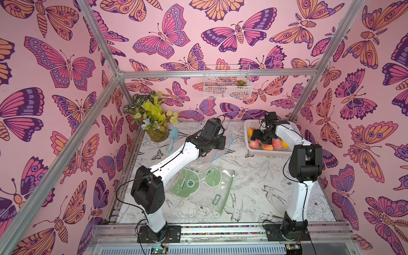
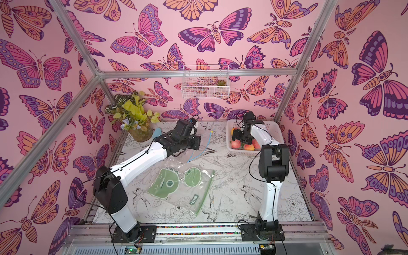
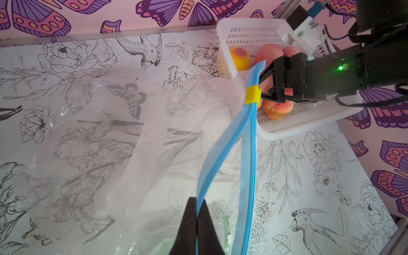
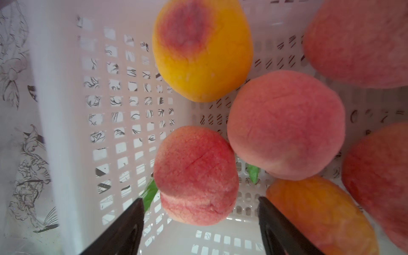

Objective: Place the peach in a zip-top bag and seal the zipper
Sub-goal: Pick up the peach from the basket.

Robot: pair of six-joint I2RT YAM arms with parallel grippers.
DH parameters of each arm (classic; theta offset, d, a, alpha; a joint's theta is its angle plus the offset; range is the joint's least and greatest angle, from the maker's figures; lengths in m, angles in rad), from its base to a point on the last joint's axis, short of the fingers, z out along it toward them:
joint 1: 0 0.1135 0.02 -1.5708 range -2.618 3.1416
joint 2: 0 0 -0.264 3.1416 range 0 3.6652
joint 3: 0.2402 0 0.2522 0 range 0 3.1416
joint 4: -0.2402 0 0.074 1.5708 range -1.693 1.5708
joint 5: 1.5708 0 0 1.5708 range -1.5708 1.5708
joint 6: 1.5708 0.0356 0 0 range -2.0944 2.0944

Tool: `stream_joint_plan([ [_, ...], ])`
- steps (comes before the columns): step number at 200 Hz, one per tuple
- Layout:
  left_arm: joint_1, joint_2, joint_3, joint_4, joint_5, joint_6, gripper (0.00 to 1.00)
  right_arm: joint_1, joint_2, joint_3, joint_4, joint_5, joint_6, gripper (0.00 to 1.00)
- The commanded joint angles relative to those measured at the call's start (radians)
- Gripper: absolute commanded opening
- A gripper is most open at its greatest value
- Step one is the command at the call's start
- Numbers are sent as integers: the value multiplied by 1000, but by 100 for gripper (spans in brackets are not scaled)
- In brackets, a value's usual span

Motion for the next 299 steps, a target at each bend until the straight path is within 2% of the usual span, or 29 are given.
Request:
stream_joint_plan([
  [1,5,-1,-11,-19,8,-10,0,-4,37,46,-31,-22,26,82],
  [37,5,-1,-10,-17,14,-13,0,-5,84,67,-10,-44,58,78],
  [80,5,-4,-11,-19,16,-14,0,-4,53,33,37,-58,91,65],
  [156,6,0,10,-19,-13,-79,0,-34,-258,-243,237,-109,185,62],
  [206,6,23,41,-18,-66,-177,0,-29,-511,-441,383,-273,233,61],
  [257,6,57,78,-3,-63,-217,0,56,-686,-534,477,-438,263,61],
  [299,5,88,112,-2,-65,-234,0,185,-712,-539,538,-445,307,61],
])
